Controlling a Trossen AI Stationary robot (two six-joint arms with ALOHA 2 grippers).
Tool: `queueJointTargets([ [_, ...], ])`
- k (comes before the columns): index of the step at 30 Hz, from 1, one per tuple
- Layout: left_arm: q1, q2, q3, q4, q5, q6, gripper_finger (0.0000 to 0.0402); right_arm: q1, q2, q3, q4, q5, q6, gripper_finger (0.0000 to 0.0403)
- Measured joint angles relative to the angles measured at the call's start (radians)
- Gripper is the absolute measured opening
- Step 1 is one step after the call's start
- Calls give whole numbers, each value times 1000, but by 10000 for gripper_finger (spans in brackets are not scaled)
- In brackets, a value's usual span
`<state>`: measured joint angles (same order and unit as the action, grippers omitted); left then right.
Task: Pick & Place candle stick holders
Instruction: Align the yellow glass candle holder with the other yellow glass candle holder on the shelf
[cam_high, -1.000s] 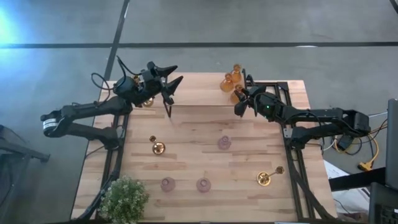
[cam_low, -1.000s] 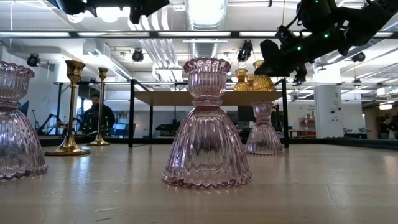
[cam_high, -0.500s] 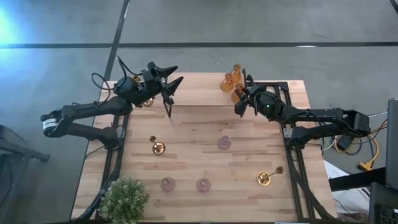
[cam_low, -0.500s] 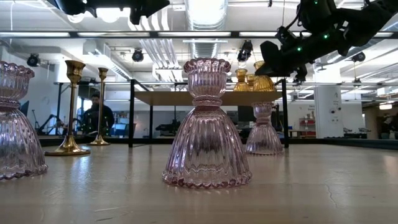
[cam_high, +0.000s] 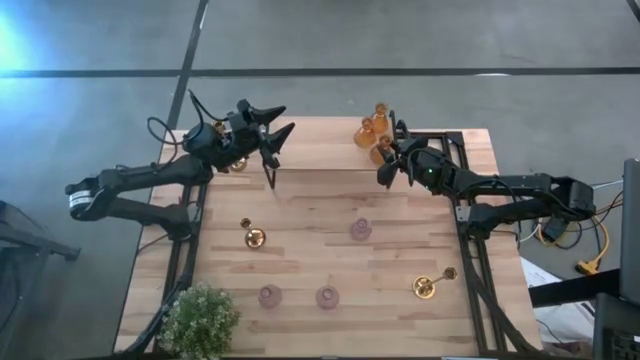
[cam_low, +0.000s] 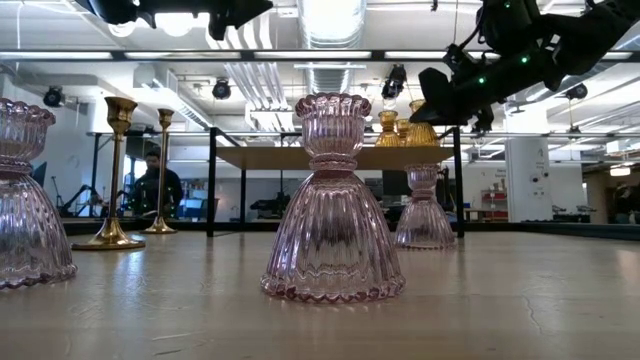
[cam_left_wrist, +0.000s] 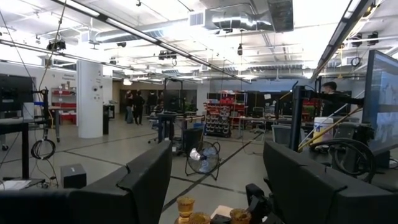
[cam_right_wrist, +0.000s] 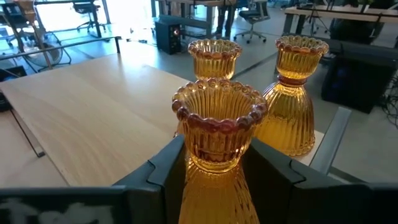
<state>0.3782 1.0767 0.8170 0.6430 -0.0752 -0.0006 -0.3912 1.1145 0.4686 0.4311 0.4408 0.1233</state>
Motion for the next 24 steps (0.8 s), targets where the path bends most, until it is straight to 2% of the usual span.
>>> queueJointTargets([
  [7, 0, 0, 0, 0, -3, 0, 257, 0, 0, 0, -7, -5, -15, 148],
  [18, 0, 0, 0, 0, -2, 0, 257, 0, -1, 31, -19, -7, -95, 239],
  [24, 0, 0, 0, 0, -2, 0, 257, 0, -6, 110, -223, -5, -88, 268],
])
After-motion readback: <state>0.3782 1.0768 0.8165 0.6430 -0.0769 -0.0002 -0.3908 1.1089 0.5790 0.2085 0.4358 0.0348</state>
